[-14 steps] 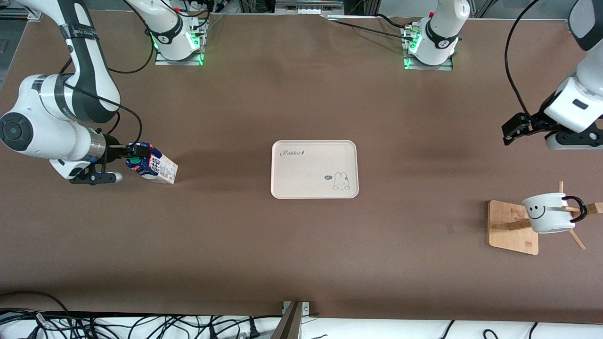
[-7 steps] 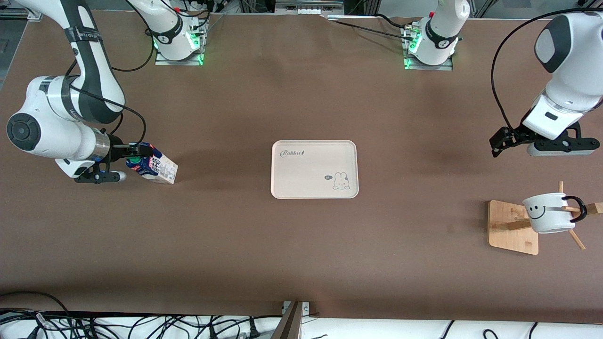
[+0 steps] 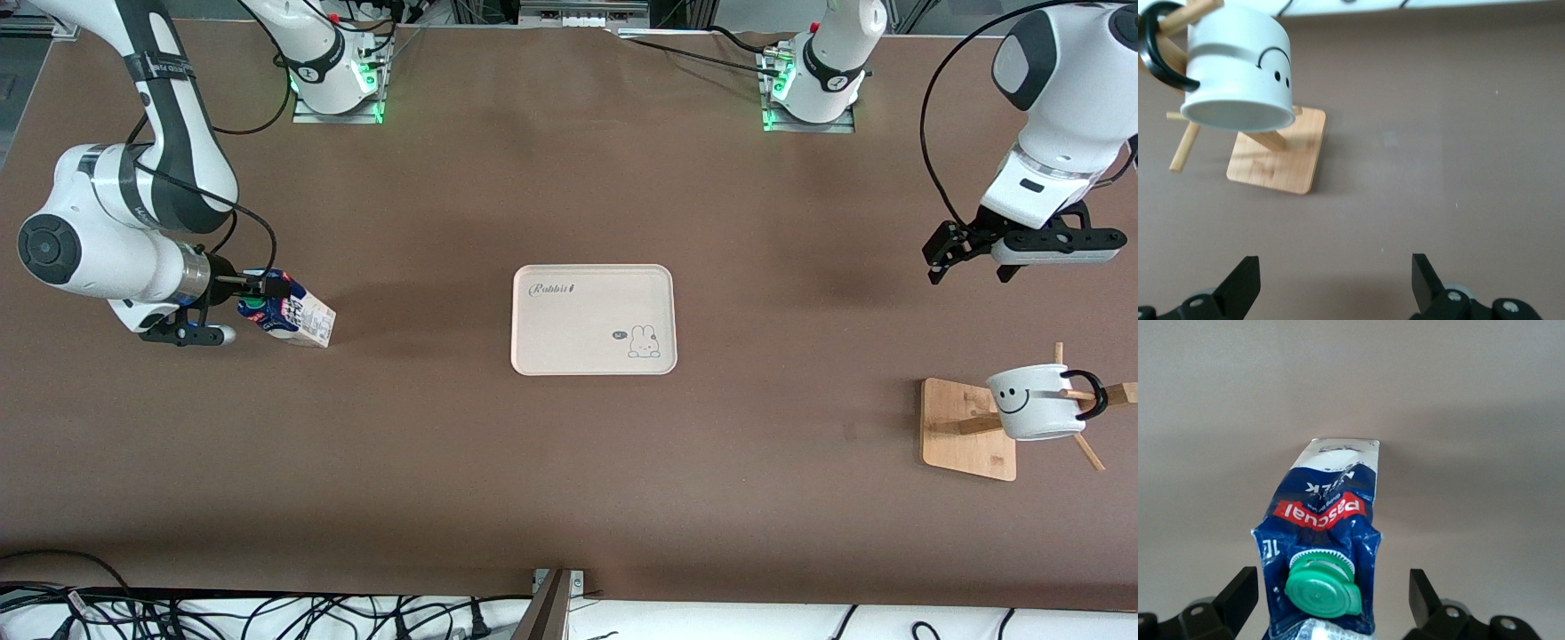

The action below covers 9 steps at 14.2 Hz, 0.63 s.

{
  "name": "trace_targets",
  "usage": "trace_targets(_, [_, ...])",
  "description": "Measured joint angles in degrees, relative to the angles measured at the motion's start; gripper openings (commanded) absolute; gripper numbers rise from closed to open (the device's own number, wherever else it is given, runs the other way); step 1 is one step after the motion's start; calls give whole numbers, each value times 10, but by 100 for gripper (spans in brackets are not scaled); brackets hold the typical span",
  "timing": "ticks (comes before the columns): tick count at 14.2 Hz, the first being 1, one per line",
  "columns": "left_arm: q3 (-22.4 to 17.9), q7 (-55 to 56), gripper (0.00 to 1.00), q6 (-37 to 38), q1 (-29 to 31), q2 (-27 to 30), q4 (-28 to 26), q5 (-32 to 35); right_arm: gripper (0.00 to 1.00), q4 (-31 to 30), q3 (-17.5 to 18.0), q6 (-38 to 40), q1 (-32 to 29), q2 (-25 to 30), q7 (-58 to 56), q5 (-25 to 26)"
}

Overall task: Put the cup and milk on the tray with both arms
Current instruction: 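Reach the left gripper toward the white mug on the wooden stand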

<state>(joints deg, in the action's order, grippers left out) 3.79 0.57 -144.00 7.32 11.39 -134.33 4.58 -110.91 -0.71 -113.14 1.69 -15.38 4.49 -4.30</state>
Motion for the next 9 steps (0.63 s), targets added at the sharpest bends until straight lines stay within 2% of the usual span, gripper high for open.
trace_targets(4, [-1, -4, 100, -152, 22, 10, -83, 0, 100, -2, 3, 0, 0, 0, 9, 0])
trace_targets(9, [-1, -11, 100, -307, 33, 3, -135, 0, 100, -5, 3, 0, 0, -5, 10, 0])
